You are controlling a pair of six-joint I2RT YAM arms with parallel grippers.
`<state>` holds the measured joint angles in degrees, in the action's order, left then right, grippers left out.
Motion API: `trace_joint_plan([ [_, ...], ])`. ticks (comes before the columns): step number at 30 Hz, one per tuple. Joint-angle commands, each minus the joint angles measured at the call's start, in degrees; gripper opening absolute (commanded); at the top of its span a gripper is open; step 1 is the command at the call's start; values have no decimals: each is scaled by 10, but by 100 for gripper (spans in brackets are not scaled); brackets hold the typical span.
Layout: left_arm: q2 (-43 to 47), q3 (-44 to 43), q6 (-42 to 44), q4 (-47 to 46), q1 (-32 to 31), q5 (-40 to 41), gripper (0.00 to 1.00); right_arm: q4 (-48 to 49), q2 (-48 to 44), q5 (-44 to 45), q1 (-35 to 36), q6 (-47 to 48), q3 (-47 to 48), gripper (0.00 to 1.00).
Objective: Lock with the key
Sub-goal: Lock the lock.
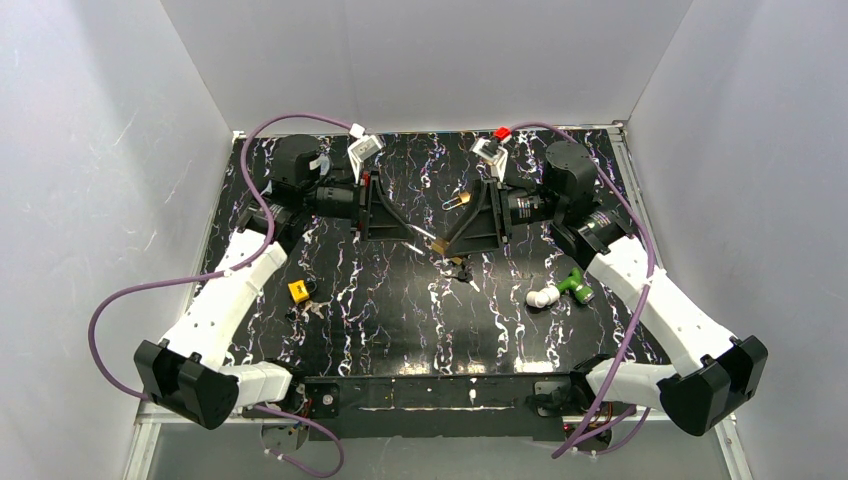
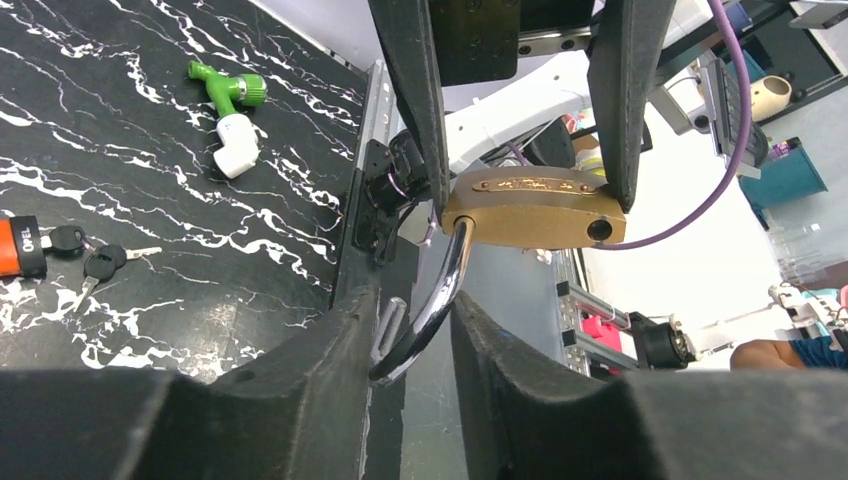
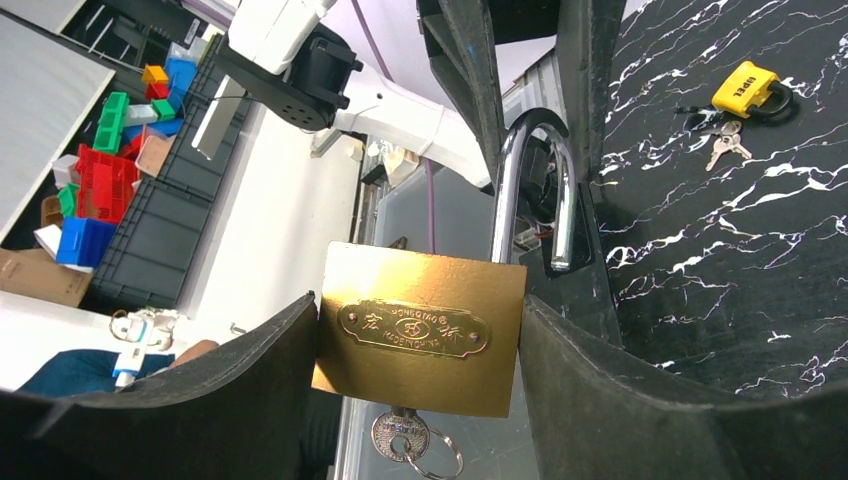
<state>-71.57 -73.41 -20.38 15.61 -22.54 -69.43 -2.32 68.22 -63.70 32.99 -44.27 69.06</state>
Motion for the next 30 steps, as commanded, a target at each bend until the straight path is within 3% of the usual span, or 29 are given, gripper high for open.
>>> trace_joint_plan([
  [1, 15, -33, 23, 38, -10, -7, 24, 52, -24, -7, -3, -3, 42, 17],
  [3, 12, -40, 27, 52, -16, 4, 9, 37, -24, 4, -3, 10, 45, 18],
  [5, 12, -49, 27, 63, -24, 21, 0, 8, -25, 22, -3, 33, 50, 26],
  [8, 21, -58, -5, 51, -32, 58, 0, -8, -32, 57, -3, 52, 45, 57],
  [11, 42, -58, -83, -6, -37, 103, 0, 26, -47, 94, -3, 42, 23, 73],
  [16, 81, -72, -172, -65, -51, 184, 0, 169, -83, 154, -3, -21, -38, 80],
  [21, 102, -94, -207, -88, -81, 243, 0, 274, -97, 178, -3, -65, -52, 82],
  [30, 102, -144, -259, -123, -100, 299, 0, 290, -110, 224, -3, -13, -23, 83],
])
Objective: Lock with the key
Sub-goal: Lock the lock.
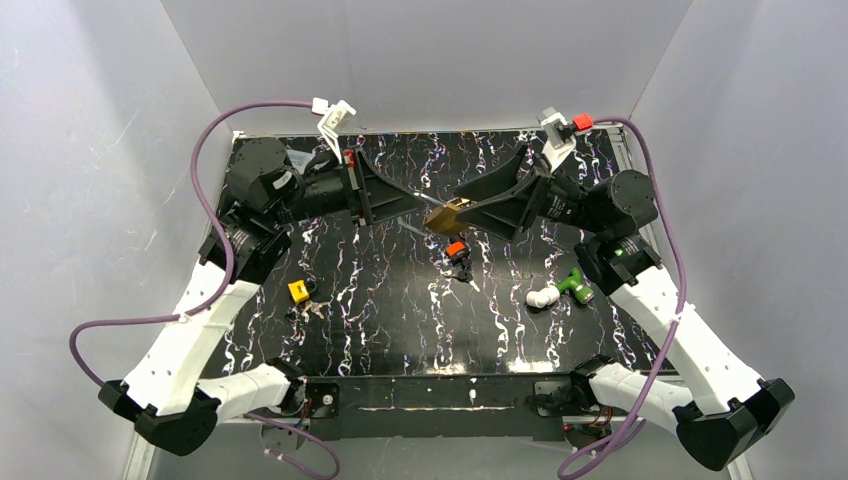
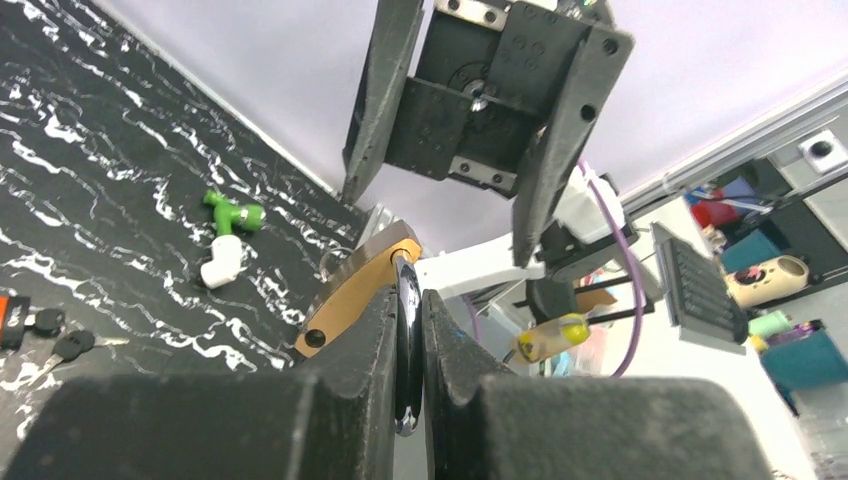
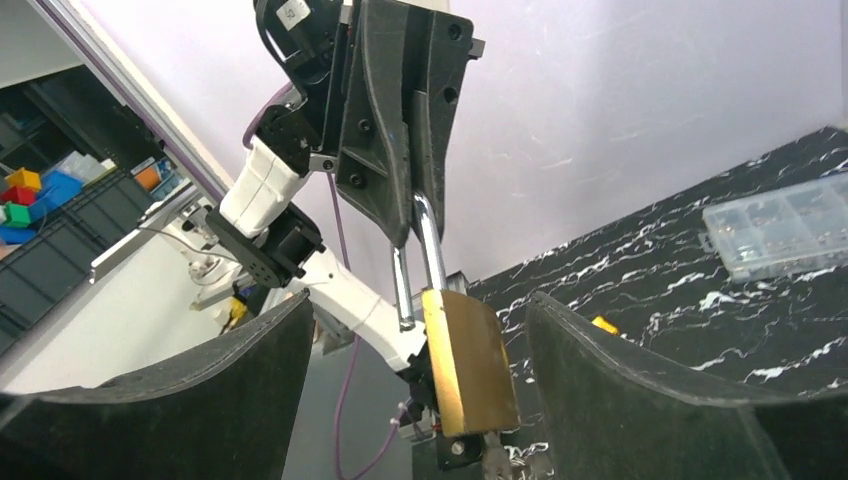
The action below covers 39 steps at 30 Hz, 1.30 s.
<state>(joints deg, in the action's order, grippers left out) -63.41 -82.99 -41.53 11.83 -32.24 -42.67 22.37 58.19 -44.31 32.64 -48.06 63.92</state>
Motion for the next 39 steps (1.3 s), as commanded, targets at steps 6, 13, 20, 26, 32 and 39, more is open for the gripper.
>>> trace_joint_plan([
  [6, 10, -78, -73, -110, -9, 61, 0, 58, -7, 30, 0, 34, 24, 80],
  [13, 1, -85, -78, -126, -21, 80, 0, 71, 11, 28, 18, 30, 31, 70],
  [20, -5, -87, -77, -135, -29, 85, 0, 69, 15, 39, 28, 33, 33, 59],
  [26, -1, -80, -68, -125, -31, 86, 0, 68, 15, 52, 31, 25, 28, 31],
  [32, 6, -93, -4, -3, -31, 80, 2, 25, 3, 50, 30, 32, 29, 1],
  [39, 45, -70, 72, 121, -31, 82, 34, -14, -32, 23, 30, 27, -2, 1],
])
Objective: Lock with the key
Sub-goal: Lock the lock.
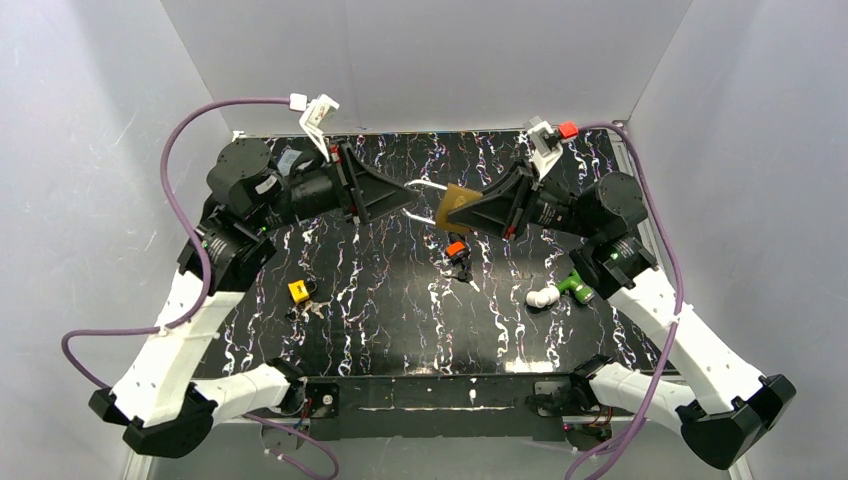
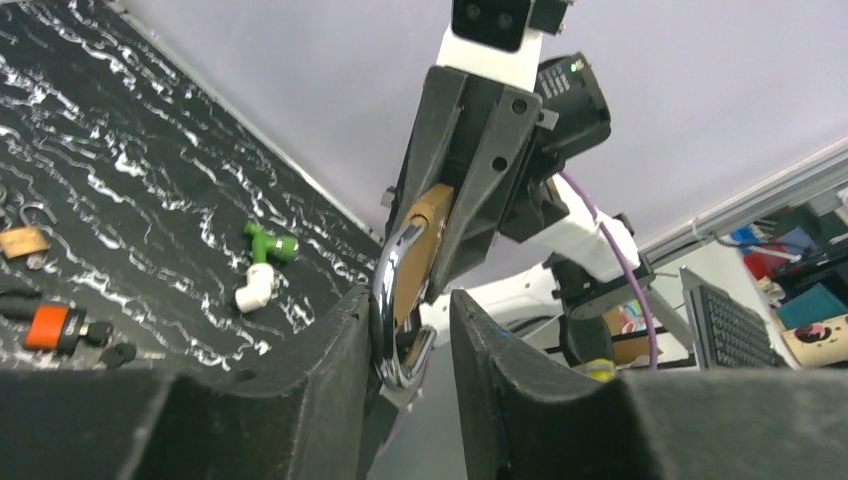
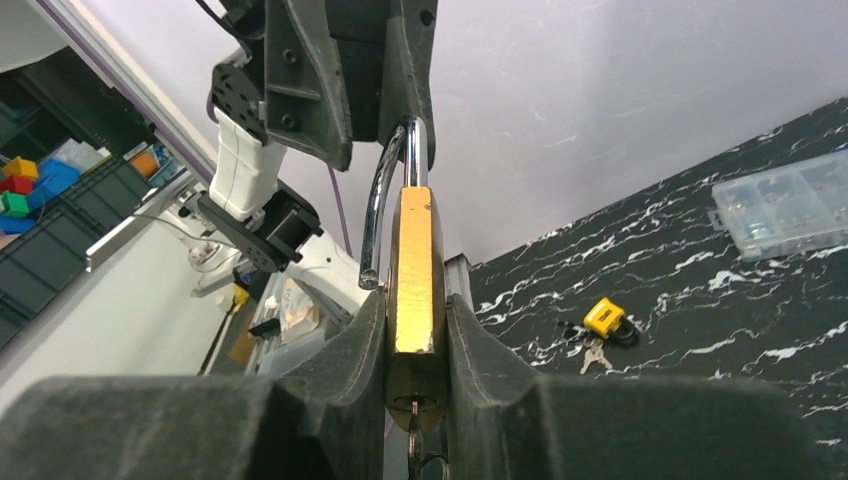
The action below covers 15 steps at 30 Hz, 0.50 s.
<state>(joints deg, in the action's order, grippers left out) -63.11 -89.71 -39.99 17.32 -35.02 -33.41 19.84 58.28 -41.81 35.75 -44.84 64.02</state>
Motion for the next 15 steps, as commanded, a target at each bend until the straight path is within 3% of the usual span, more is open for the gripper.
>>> trace_joint_plan([
  [1, 46, 3, 60, 73, -3, -13, 34, 11, -37, -12, -1, -9, -8, 1],
  [15, 45, 39, 89, 137, -3, -53, 34, -8, -65, -52, 4, -12, -45, 1],
])
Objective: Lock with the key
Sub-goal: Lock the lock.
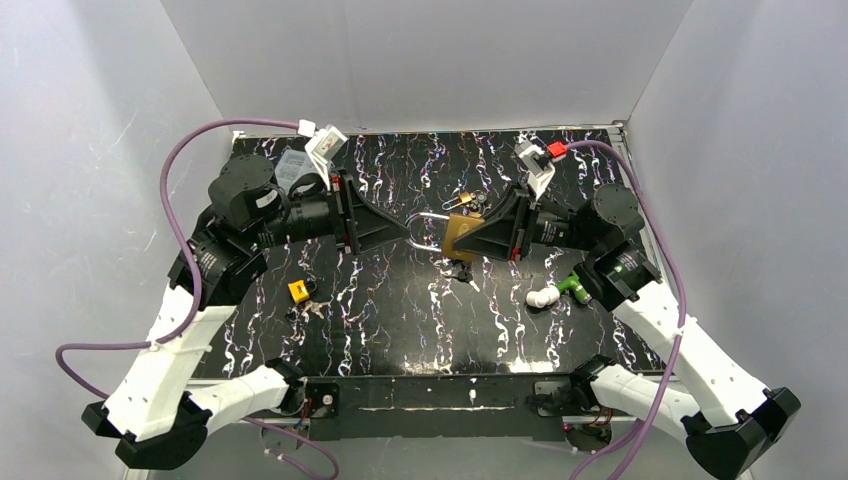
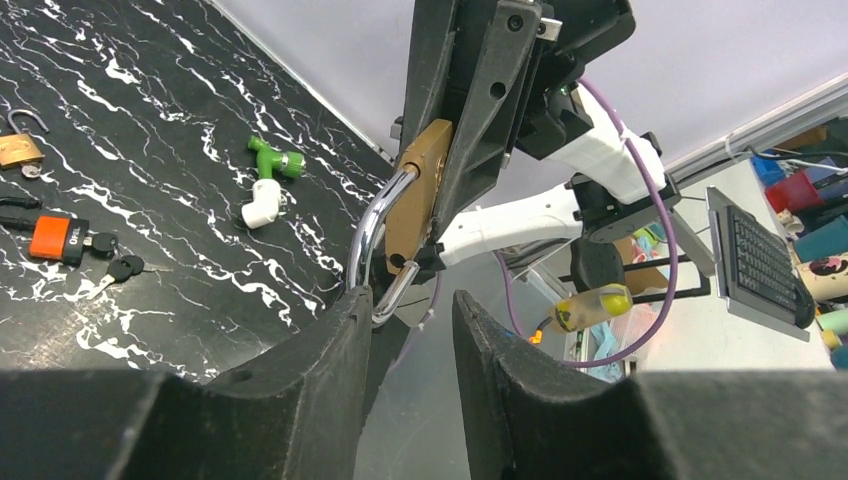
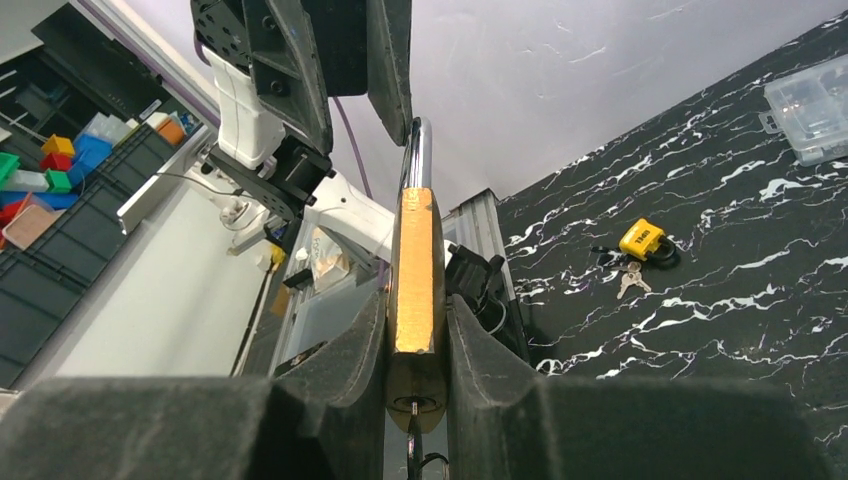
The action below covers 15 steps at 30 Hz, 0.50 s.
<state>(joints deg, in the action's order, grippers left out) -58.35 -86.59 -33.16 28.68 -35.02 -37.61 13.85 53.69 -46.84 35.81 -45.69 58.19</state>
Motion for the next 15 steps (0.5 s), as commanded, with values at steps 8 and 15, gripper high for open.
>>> trace_joint_plan([
  [8, -1, -18, 75, 85, -3, 24, 43, 20, -27, -10, 3, 11, 22, 1],
  [15, -20, -19, 85, 94, -3, -7, 42, 18, -22, -23, 6, 8, 28, 1],
])
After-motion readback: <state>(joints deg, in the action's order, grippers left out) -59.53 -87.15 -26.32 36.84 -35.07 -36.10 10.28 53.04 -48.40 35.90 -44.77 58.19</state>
